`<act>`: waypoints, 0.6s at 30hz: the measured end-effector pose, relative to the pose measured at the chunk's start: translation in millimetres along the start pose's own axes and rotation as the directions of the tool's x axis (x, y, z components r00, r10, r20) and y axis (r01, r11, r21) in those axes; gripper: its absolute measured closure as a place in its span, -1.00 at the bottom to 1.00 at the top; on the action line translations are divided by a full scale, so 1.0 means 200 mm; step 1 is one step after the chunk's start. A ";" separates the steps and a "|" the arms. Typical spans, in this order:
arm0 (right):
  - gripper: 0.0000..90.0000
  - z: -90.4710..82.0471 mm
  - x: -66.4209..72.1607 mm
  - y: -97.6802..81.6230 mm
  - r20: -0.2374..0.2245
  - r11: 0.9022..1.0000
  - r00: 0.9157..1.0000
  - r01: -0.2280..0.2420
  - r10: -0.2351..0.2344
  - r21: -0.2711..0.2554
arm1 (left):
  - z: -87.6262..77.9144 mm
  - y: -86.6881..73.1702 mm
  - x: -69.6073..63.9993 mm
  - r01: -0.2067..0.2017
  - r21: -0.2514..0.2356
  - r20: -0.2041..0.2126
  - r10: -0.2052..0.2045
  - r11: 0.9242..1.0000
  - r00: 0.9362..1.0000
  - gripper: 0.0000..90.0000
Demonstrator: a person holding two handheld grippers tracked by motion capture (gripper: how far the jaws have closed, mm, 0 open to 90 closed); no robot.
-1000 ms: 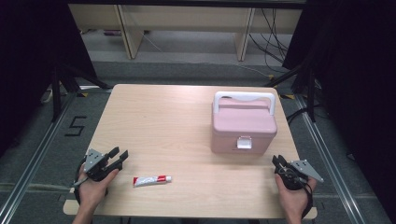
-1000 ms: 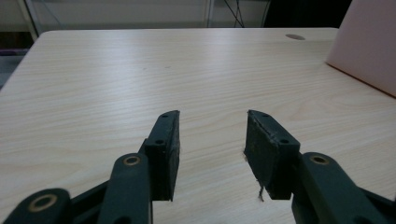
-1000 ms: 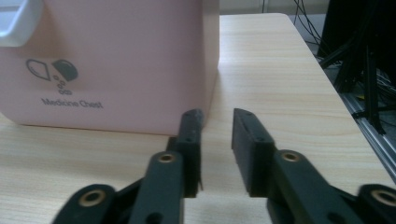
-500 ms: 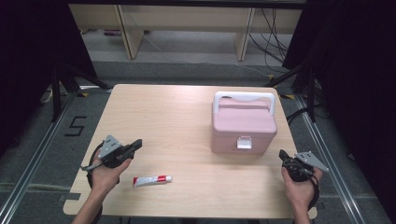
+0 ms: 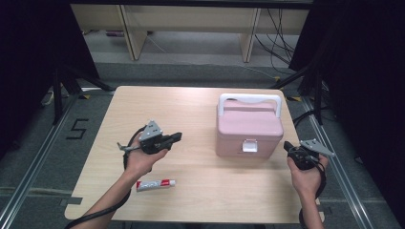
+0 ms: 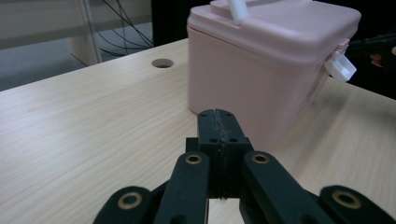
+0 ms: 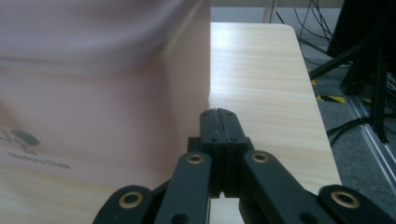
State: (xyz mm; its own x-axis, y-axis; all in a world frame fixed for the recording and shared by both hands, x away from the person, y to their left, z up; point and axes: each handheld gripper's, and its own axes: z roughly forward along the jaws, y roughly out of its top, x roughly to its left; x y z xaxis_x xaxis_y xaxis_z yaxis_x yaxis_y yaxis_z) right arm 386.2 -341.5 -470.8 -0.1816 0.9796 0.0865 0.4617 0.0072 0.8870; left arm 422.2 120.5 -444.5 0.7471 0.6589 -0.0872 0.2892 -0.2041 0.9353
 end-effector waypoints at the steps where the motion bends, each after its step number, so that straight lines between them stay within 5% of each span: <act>1: 1.00 0.01 -0.01 0.01 -0.017 1.000 1.000 0.015 -0.016 -0.017 | 0.02 0.01 -0.01 -0.007 0.014 0.001 0.007 1.000 1.000 0.99; 10: 1.00 0.06 0.00 0.06 -0.048 1.000 0.999 0.005 -0.005 -0.001 | 0.31 0.06 -0.10 -0.020 0.050 0.071 0.016 0.999 0.997 0.99; 11: 1.00 0.07 -0.02 0.07 -0.061 0.999 0.997 0.041 -0.041 -0.008 | 0.33 0.07 -0.10 -0.024 0.060 0.064 0.021 0.998 0.998 0.99; 14: 1.00 0.07 -0.02 0.08 -0.054 0.999 0.997 0.048 -0.048 -0.009 | 0.37 0.08 -0.10 -0.033 0.074 0.063 0.028 0.997 0.998 0.99; 18: 1.00 0.08 -0.01 0.08 -0.053 1.000 0.998 0.024 -0.023 0.008 | 0.42 0.10 -0.11 -0.030 0.073 0.073 0.025 0.997 0.997 1.00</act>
State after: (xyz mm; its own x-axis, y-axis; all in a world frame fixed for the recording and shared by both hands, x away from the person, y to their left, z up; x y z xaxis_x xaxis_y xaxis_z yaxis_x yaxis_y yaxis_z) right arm 407.1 -340.6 -464.0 -0.2381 0.9671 0.0899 0.4643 0.0321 0.8851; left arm 462.2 40.9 -453.1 0.7955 0.5994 -0.0889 0.3098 -0.2762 0.9098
